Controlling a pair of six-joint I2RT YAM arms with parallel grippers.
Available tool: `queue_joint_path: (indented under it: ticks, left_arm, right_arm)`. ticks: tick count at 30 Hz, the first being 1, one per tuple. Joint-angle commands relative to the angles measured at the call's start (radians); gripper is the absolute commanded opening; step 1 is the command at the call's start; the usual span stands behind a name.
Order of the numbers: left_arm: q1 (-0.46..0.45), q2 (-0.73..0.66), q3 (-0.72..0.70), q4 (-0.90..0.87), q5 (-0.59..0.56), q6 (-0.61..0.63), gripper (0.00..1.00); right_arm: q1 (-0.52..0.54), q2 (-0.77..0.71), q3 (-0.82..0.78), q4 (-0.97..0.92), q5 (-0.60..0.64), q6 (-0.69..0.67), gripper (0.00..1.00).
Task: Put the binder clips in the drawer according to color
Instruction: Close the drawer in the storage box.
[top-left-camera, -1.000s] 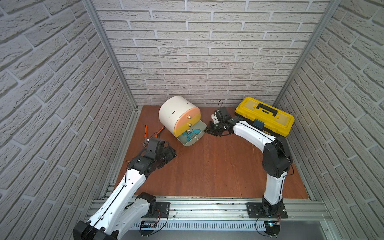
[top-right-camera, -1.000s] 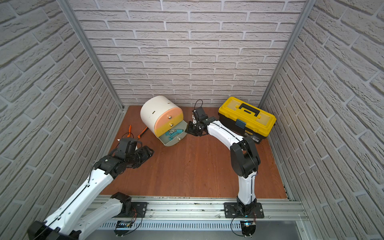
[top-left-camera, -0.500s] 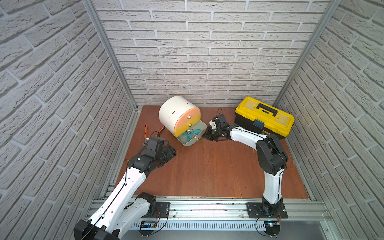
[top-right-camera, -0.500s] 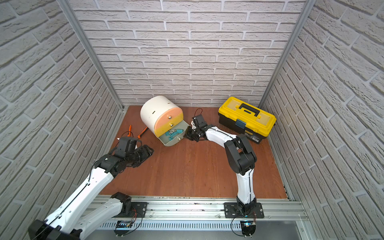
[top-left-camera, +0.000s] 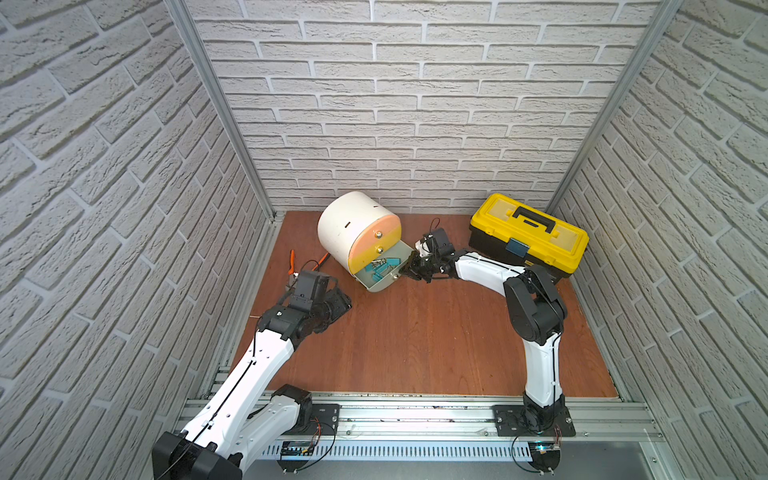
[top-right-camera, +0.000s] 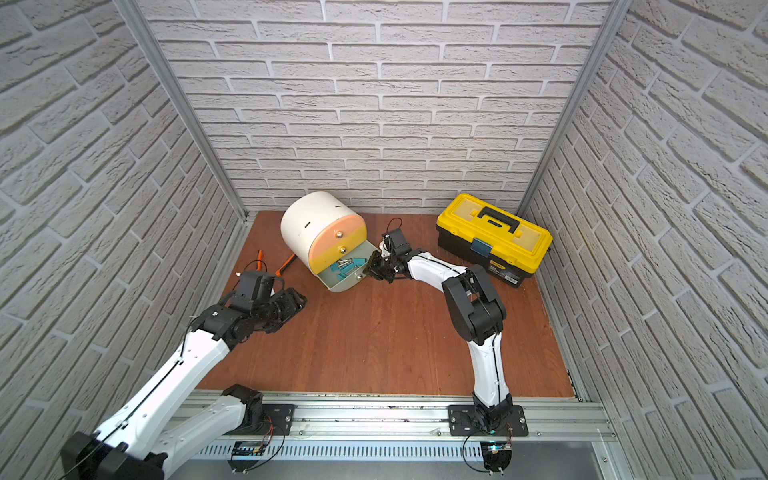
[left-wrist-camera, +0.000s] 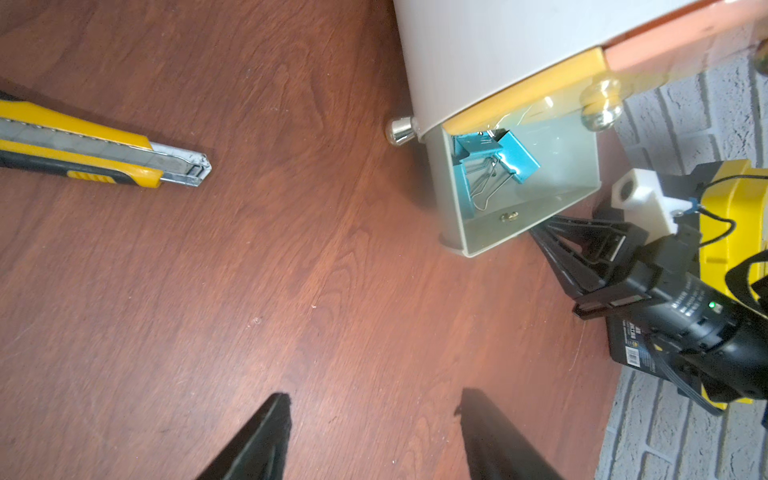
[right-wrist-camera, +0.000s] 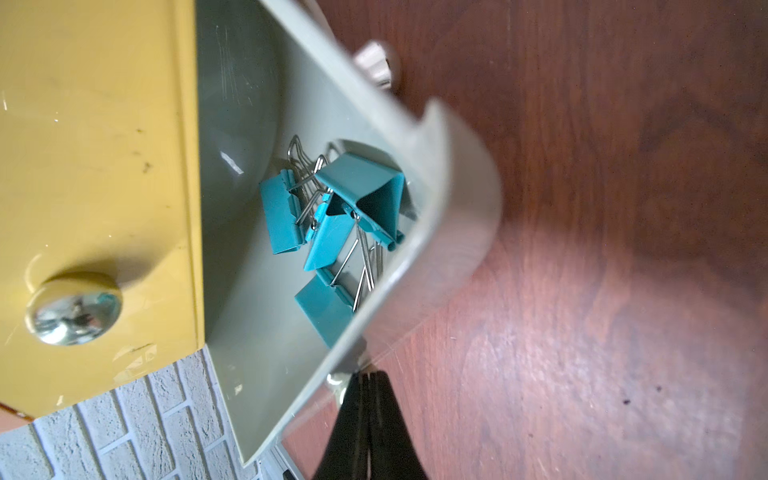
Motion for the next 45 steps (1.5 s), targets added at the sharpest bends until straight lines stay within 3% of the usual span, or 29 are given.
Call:
queue_joint_path:
  ticks: [1,20,45]
  left_arm:
    - [0.010,0.010,0.025,0.021,0.008,0.016,0.69]
    - [0.024,0.020,0.039,0.022,0.018,0.024,0.69]
    - [0.053,-0.080,0.012,-0.054,0.007,0.017,0.69]
  right_arm:
    - [0.005,0.022,0.023,0.045,-0.026,0.024,0.02]
    - [0.020,0.100,0.135,0.069,-0.062,0.073,0.02]
    - [0.034,0.295,0.378,0.169,-0.097,0.229,0.02]
